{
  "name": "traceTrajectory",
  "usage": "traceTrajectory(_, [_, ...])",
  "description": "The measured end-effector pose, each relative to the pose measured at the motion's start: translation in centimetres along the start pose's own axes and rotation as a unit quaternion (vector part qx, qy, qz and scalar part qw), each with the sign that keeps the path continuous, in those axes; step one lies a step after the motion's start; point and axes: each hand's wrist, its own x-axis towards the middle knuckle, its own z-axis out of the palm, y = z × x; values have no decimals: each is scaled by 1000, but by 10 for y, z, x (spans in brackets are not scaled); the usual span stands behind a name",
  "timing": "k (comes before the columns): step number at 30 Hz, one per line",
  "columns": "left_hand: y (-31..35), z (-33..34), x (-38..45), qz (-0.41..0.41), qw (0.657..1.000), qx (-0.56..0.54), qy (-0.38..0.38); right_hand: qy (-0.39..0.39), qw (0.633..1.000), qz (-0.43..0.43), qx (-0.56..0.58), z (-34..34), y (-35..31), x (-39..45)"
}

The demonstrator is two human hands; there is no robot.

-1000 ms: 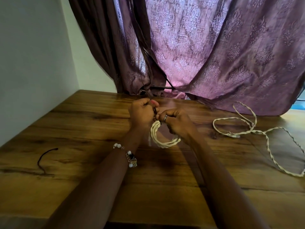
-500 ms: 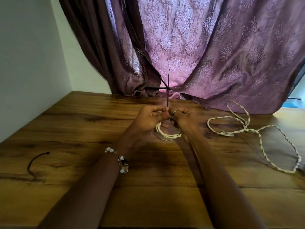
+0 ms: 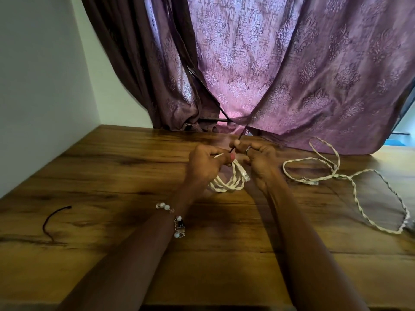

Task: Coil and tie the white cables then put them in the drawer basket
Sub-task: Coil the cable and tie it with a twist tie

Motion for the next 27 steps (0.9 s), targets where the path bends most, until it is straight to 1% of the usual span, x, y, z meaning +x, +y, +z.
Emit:
traceTrajectory(2, [-1,-1,1,-2,1000,6,2,-3,998,-9,67,-2,-7,2])
traceTrajectory(3, [1,-2,1,-3,1000,5,1,-19,993,-17,117,-2,-10,2])
traceTrajectory(5, [2,-2,2,11,1000,9,-8,-43,974,-26,223,0,-13,3])
traceTrajectory(6, [2,-1,1,21,999,24,-9,-39,967,-26,249,2,-13,3])
traceTrajectory(9, [2,5,-3,53,996,67,-16,-9,963,-32,266,0,-14,8])
traceTrajectory(12, [9,10,-8,87,986,137,-35,23,966,-46,252,-3,-16,16])
traceTrajectory(14, [14,13,-10,99,982,157,-43,47,969,-54,238,-4,-17,20])
traceTrajectory(17, [16,17,-11,115,974,194,-19,74,970,-74,218,-2,-19,20])
traceTrajectory(19, [12,16,-8,118,966,228,8,66,971,-88,210,2,-20,15])
traceTrajectory(21, [7,12,-4,98,972,212,33,54,972,-109,201,9,-20,8])
traceTrajectory(24, [0,4,3,42,987,140,67,33,977,-143,154,21,-15,-1])
traceTrajectory(26, [-4,0,7,-45,994,46,84,3,982,-145,119,26,-9,-5])
traceTrajectory(27, [-7,-2,9,-81,993,0,89,-15,985,-140,104,29,-6,-7])
